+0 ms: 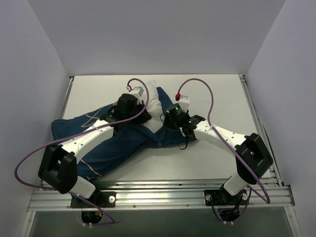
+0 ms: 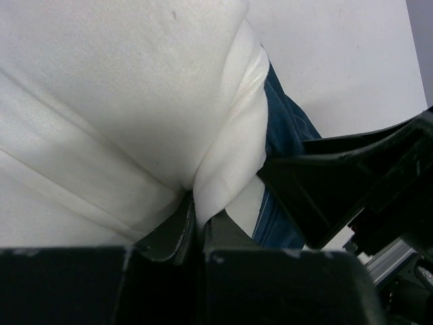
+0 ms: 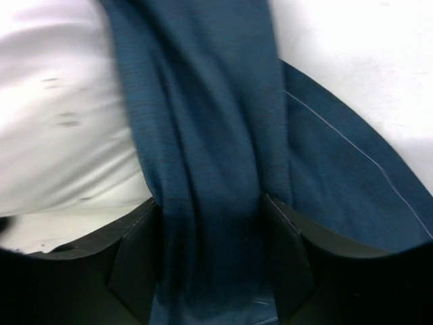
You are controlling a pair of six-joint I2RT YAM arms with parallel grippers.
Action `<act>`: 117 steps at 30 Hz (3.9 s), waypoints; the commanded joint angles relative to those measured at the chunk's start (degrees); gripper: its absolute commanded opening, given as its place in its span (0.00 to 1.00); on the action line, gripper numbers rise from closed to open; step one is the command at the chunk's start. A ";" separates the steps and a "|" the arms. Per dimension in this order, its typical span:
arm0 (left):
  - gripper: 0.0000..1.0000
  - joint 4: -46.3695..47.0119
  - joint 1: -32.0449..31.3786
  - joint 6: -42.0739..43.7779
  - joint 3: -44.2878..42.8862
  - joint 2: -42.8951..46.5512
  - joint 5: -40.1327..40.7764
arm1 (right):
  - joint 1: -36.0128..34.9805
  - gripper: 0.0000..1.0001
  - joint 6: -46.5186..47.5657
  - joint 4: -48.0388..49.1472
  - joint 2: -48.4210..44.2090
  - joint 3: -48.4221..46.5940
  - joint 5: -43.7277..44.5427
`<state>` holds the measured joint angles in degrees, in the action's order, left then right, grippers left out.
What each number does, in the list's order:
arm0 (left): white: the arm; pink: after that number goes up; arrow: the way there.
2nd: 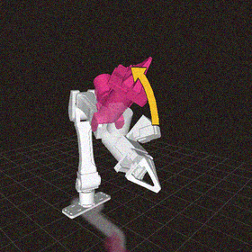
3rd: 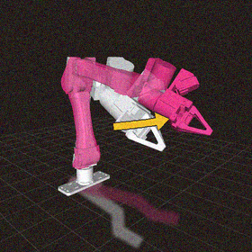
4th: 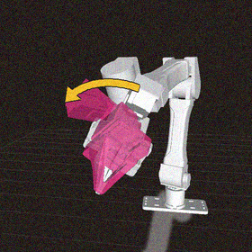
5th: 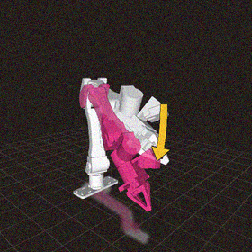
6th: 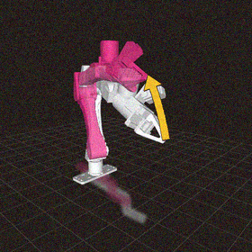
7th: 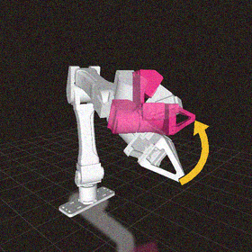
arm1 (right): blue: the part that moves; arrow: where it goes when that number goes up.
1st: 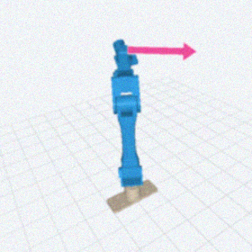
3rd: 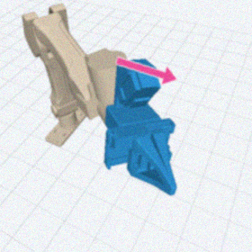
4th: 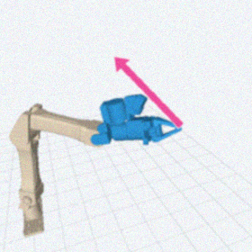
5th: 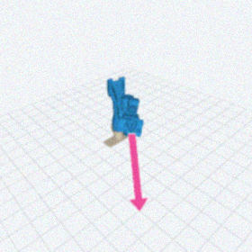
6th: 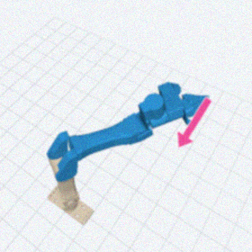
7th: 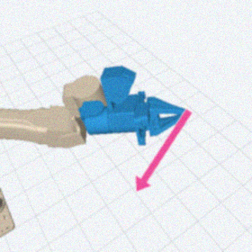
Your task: Remove the pillowcase from the pillow
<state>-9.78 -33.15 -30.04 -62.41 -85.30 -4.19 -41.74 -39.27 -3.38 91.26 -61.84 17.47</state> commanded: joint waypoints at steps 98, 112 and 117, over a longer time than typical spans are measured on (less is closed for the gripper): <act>0.02 -1.29 5.11 -8.90 -6.49 4.09 -3.20 | 5.60 0.26 -3.80 -4.99 -4.25 13.84 0.73; 0.66 -6.48 -0.68 13.42 -8.43 7.16 -3.12 | 11.68 0.00 4.72 18.23 -10.93 21.15 -27.84; 0.84 -4.64 -7.87 19.84 -8.51 10.41 3.38 | 11.76 0.00 6.66 19.11 -12.60 18.69 -31.01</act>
<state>-15.97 -37.56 -17.34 -67.99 -77.93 -5.80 -30.48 -35.83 16.05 81.43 -41.65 -10.70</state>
